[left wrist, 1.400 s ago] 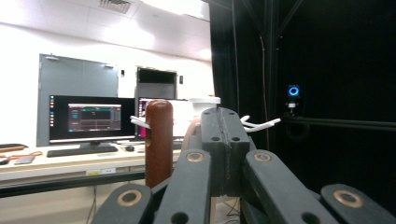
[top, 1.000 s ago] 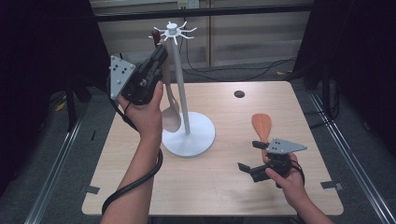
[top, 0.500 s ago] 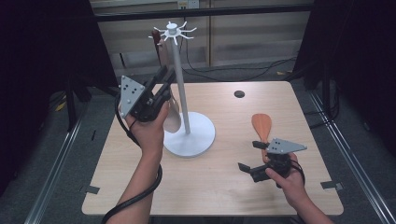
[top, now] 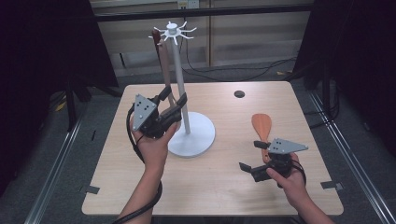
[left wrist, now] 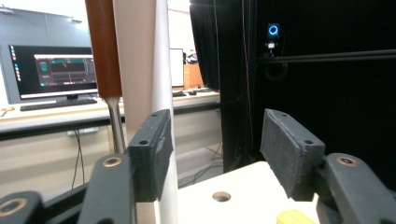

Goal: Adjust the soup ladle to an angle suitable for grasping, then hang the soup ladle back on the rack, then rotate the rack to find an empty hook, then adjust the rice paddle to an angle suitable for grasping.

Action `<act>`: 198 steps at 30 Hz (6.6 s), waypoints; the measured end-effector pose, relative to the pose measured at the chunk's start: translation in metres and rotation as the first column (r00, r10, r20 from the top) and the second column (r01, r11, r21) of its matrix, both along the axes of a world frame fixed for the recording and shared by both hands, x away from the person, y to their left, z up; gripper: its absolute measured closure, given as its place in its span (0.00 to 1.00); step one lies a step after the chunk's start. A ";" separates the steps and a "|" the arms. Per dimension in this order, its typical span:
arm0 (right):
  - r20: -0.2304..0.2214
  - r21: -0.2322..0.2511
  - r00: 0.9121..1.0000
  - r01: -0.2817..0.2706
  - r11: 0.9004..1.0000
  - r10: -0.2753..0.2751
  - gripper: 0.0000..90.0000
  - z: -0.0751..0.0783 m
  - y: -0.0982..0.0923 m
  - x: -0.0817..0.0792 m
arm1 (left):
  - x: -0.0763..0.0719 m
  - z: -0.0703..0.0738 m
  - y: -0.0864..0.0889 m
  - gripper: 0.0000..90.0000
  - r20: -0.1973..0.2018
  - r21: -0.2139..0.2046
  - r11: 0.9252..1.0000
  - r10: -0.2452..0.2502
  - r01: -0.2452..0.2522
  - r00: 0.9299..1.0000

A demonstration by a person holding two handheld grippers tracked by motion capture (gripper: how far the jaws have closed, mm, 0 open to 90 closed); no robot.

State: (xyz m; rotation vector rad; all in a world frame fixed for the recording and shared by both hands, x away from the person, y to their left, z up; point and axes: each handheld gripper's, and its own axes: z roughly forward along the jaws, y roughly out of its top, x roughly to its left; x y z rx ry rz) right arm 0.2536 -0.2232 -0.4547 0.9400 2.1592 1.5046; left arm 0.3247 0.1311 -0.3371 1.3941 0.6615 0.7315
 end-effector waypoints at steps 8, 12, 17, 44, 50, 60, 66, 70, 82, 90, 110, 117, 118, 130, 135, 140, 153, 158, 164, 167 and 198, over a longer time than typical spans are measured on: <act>-0.001 -0.003 1.000 0.010 1.000 -0.010 0.01 0.000 -0.001 0.002 | -0.005 -0.024 -0.004 0.36 -0.049 0.049 0.999 -0.014 0.016 0.999; -0.001 -0.004 1.000 0.009 1.000 -0.009 0.01 -0.001 -0.002 0.002 | -0.007 -0.033 -0.007 0.30 -0.066 0.073 0.997 -0.027 0.032 0.997; 0.002 -0.004 1.000 0.025 1.000 -0.025 0.01 0.000 -0.006 0.004 | -0.011 -0.052 -0.009 0.28 -0.120 0.088 0.995 -0.032 0.043 0.992; -0.029 -0.044 0.996 0.085 0.995 -0.086 0.01 -0.012 -0.021 0.012 | -0.027 -0.085 -0.007 0.20 -0.197 0.164 0.981 -0.075 0.109 0.977; -0.035 -0.052 0.994 0.100 0.994 -0.102 0.01 -0.014 -0.024 0.014 | -0.030 -0.084 -0.008 0.19 -0.204 0.179 0.976 -0.089 0.127 0.975; -0.042 -0.065 0.992 0.120 0.991 -0.122 0.01 -0.016 -0.025 0.019 | -0.037 -0.088 -0.013 0.17 -0.233 0.178 0.969 -0.130 0.173 0.964; -0.064 -0.091 0.980 0.180 0.979 -0.186 0.02 -0.022 -0.031 0.022 | -0.042 -0.094 -0.023 0.16 -0.247 0.184 0.961 -0.158 0.206 0.956; -0.061 -0.100 0.971 0.225 0.969 -0.232 0.02 -0.024 -0.036 0.025 | -0.043 -0.097 -0.026 0.16 -0.255 0.180 0.959 -0.167 0.217 0.952; -0.091 -0.186 0.946 0.291 0.938 -0.312 0.05 -0.038 -0.045 0.035 | -0.045 -0.105 -0.029 0.16 -0.277 0.213 0.947 -0.178 0.241 0.944; -0.097 -0.220 0.934 0.316 0.923 -0.343 0.09 -0.041 -0.045 0.040 | -0.048 -0.109 -0.030 0.16 -0.293 0.209 0.947 -0.179 0.245 0.939; -0.139 -0.301 0.907 0.345 0.889 -0.399 0.31 -0.056 -0.047 0.056 | -0.053 -0.116 -0.030 0.16 -0.308 0.214 0.943 -0.184 0.256 0.934; -0.189 -0.307 0.903 0.319 0.897 -0.386 0.47 -0.054 -0.044 0.055 | -0.053 -0.115 -0.028 0.16 -0.306 0.216 0.943 -0.182 0.254 0.934; -0.190 -0.309 0.904 0.316 0.897 -0.384 0.49 -0.054 -0.044 0.055 | -0.053 -0.115 -0.028 0.16 -0.304 0.217 0.942 -0.185 0.257 0.935; -0.217 -0.315 0.905 0.290 0.904 -0.366 0.60 -0.050 -0.041 0.053 | -0.054 -0.115 -0.031 0.16 -0.301 0.224 0.938 -0.192 0.265 0.934; -0.242 -0.305 0.915 0.246 0.920 -0.325 0.73 -0.048 -0.042 0.050 | -0.053 -0.113 -0.034 0.16 -0.294 0.225 0.937 -0.196 0.267 0.935; -0.257 -0.303 0.916 0.225 0.926 -0.307 0.73 -0.047 -0.043 0.047 | -0.051 -0.115 -0.037 0.16 -0.297 0.226 0.933 -0.209 0.281 0.932; -0.279 -0.287 0.928 0.165 0.944 -0.247 0.74 -0.046 -0.050 0.037 | -0.047 -0.113 -0.049 0.16 -0.290 0.218 0.924 -0.248 0.316 0.924; -0.295 -0.286 0.935 0.113 0.951 -0.199 0.74 -0.045 -0.047 0.030 | -0.047 -0.110 -0.049 0.16 -0.287 0.219 0.925 -0.243 0.310 0.927; -0.285 -0.297 0.949 0.048 0.954 -0.136 0.74 -0.044 -0.039 0.024 | -0.045 -0.109 -0.051 0.16 -0.281 0.217 0.925 -0.247 0.312 0.927; -0.284 -0.291 0.950 0.042 0.956 -0.128 0.74 -0.045 -0.038 0.021 | -0.044 -0.108 -0.053 0.16 -0.282 0.217 0.922 -0.254 0.319 0.925; -0.288 -0.275 0.937 0.115 0.954 -0.196 0.71 -0.046 -0.047 0.019 | -0.043 -0.109 -0.056 0.16 -0.278 0.217 0.921 -0.259 0.323 0.925</act>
